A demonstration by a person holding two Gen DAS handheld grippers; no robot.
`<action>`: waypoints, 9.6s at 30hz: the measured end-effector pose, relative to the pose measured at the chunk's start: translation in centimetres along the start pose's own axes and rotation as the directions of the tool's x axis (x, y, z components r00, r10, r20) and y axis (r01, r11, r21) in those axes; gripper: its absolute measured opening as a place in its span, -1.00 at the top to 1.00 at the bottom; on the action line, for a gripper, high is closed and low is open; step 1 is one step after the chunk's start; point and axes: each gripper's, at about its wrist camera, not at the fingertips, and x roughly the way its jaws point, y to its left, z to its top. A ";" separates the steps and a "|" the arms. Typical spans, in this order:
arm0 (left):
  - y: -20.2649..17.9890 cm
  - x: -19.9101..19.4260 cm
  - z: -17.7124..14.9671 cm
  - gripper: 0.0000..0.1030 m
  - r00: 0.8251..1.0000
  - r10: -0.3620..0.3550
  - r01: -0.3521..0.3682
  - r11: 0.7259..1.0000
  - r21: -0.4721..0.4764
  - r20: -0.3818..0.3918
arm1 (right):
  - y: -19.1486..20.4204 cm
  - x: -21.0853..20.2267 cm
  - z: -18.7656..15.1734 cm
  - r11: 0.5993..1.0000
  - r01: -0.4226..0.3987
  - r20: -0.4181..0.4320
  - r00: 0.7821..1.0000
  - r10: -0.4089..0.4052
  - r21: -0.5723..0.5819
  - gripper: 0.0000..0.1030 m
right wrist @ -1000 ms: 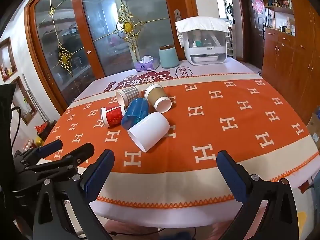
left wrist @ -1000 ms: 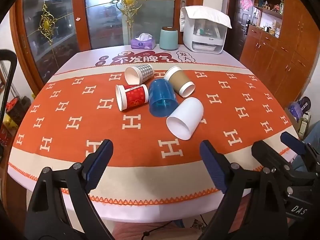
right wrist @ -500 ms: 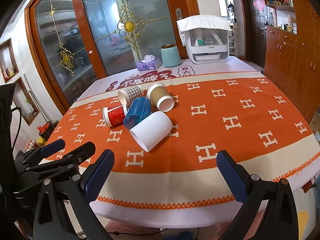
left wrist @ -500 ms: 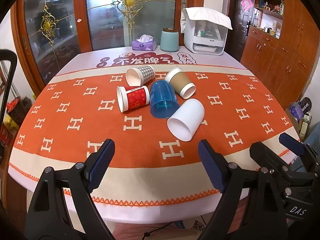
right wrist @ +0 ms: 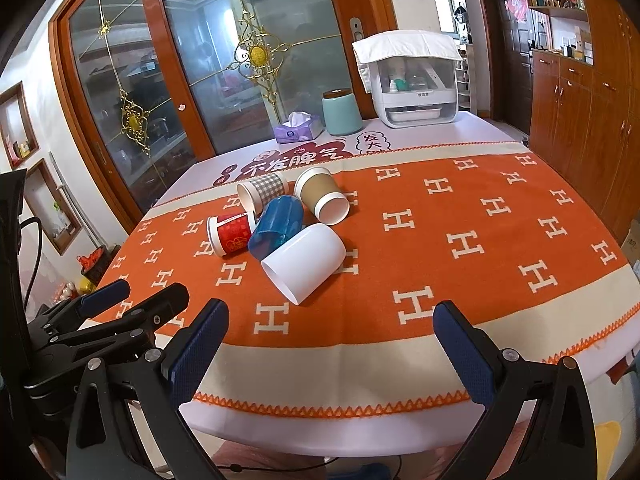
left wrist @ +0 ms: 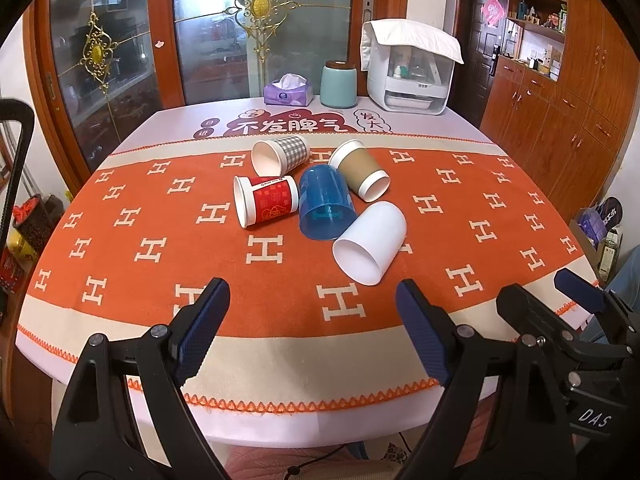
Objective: Flip cup upside down
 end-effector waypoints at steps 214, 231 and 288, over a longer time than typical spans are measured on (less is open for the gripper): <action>9.3 10.9 -0.3 -0.19 0.951 -0.250 0.205 0.951 -0.233 -0.183 | 2.9 17.5 2.0 0.933 -0.356 -0.208 0.910 0.359 0.054 -0.20; 8.1 10.0 -0.8 -0.19 0.993 -0.106 0.099 0.985 -0.142 -0.044 | 6.0 14.4 -4.5 0.961 -0.149 0.098 0.980 0.175 -0.232 -0.21; 5.9 -4.6 2.4 -0.65 0.994 -0.061 0.063 0.998 -0.019 0.090 | 7.2 -7.0 0.9 0.981 -0.192 0.156 0.969 0.194 -0.028 -0.75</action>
